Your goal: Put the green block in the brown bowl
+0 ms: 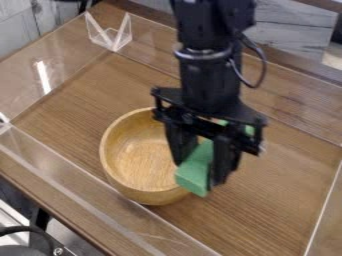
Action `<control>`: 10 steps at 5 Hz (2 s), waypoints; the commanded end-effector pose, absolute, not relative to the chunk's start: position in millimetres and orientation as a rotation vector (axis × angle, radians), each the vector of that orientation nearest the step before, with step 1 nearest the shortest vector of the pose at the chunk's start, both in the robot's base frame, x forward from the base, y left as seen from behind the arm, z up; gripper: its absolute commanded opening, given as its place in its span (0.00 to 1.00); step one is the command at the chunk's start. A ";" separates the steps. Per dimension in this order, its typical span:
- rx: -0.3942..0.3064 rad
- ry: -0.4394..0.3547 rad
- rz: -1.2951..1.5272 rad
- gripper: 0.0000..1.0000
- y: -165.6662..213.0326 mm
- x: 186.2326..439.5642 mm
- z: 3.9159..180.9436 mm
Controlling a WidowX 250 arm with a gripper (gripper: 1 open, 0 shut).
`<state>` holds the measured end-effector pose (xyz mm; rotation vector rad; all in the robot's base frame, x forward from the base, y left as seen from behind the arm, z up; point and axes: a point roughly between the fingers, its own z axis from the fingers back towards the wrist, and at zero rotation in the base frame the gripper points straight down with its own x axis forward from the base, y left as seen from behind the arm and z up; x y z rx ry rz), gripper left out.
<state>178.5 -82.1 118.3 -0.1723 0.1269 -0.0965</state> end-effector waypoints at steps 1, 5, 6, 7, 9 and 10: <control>-0.188 0.094 -0.085 0.00 -77.9 183.7 121.6; -0.219 0.097 -0.039 0.00 -55.4 186.4 114.5; -0.227 0.097 -0.033 0.00 -52.6 187.0 112.9; -0.231 0.094 -0.033 0.00 -52.2 188.5 112.5; -0.241 0.089 -0.032 0.00 -51.3 191.2 111.7; -0.245 0.087 -0.032 0.00 -50.9 192.5 111.2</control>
